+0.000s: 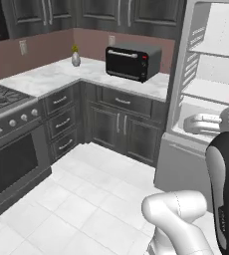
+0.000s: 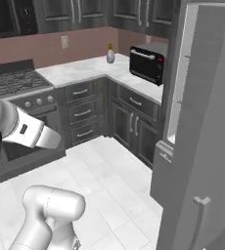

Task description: Retrieve the sausage and cheese from the fridge and place them on the cutting board on the counter.

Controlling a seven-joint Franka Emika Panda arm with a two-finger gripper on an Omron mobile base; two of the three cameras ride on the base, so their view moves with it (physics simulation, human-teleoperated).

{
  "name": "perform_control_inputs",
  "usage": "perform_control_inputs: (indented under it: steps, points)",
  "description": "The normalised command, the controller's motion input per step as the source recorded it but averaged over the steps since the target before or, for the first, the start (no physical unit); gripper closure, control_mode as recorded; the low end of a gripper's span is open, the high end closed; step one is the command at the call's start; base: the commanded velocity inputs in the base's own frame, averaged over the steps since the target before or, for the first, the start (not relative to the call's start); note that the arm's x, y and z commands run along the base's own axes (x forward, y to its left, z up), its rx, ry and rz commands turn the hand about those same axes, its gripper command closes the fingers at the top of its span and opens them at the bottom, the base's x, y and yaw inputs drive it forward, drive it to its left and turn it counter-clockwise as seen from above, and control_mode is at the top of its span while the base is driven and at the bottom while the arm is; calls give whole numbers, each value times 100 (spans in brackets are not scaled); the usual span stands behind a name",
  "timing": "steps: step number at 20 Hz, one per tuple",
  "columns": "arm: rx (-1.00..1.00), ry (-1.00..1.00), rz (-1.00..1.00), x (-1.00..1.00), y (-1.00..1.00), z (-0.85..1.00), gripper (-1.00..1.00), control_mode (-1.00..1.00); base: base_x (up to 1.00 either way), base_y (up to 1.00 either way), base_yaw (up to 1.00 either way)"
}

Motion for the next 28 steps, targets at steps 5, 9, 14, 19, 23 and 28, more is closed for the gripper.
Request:
perform_control_inputs:
  steps: [5,9,14,19,23,28]
  points:
    - [0,0,0,0,0,0,-100,100,87,52,-66]
    - [0,0,0,0,0,0,-100,100,66,36,-56]
    - [0,0,0,0,0,0,-100,100,26,-8,-28]
    - [0,0,0,0,0,0,-100,100,52,-59,-9]
    - [0,0,0,0,0,0,-100,100,61,-64,-7]
    - [0,0,0,0,0,0,-100,100,43,-59,-10]
